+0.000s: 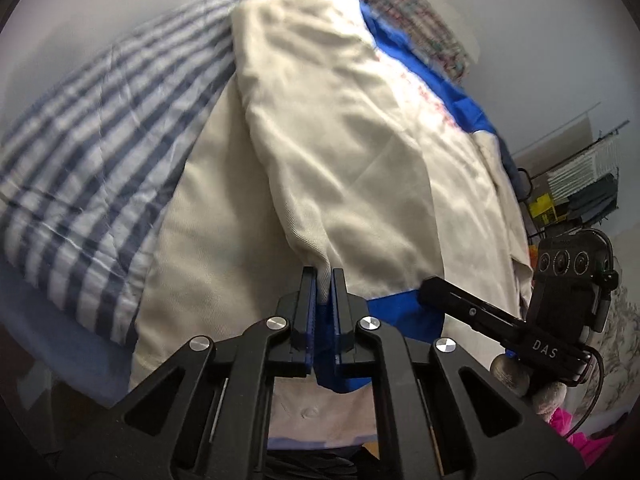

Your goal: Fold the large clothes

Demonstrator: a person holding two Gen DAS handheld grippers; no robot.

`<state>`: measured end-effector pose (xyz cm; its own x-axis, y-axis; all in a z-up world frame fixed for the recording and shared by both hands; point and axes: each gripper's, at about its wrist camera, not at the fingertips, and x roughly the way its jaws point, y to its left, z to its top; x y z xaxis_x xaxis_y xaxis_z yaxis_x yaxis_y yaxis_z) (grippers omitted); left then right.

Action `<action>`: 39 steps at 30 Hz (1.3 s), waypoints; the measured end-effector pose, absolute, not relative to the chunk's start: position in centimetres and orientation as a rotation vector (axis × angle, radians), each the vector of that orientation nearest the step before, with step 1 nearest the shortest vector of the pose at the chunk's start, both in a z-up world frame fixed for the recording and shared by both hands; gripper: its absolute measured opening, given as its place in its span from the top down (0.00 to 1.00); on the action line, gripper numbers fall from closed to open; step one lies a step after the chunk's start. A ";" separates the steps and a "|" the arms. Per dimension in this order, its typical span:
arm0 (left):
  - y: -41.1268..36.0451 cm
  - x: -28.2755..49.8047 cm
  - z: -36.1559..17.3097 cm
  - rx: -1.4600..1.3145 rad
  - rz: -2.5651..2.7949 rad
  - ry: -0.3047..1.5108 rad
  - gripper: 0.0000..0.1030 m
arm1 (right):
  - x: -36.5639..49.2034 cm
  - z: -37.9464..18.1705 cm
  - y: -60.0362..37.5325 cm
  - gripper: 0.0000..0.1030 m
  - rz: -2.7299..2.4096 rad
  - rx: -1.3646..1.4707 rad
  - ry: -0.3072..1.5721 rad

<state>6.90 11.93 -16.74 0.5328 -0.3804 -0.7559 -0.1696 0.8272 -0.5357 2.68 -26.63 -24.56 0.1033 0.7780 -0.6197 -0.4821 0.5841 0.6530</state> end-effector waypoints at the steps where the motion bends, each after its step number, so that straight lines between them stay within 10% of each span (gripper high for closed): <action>1: 12.1 6.3 -16.0 -0.596 -0.141 1.002 0.97 | 2.2 -23.9 -26.5 0.92 0.968 0.326 1.108; 10: 13.6 1.6 -16.5 -0.486 -0.089 1.050 0.97 | -5.2 -22.4 -22.0 0.91 1.198 -0.016 1.084; 15: 13.6 0.6 -16.8 -0.490 -0.097 1.043 0.97 | -2.0 -22.0 -23.2 0.72 1.139 0.023 1.094; 26: 13.9 -1.0 -17.0 -0.555 -0.065 1.002 0.97 | 6.0 -19.1 -21.7 0.69 1.022 0.001 1.000; 30: 13.8 -0.7 -17.9 -0.565 -0.078 1.027 0.84 | 6.9 -22.0 -19.8 0.69 0.988 -0.053 1.051; 39: 15.3 -1.7 -15.9 -0.508 0.004 0.961 0.97 | 6.4 -23.7 -19.3 0.69 0.969 -0.073 1.075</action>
<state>-1.66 15.32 -15.92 0.5821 -0.2173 -0.7835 -0.2243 0.8833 -0.4116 6.41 -19.30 -23.71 0.1236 0.6307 -0.7662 -0.6965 0.6051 0.3857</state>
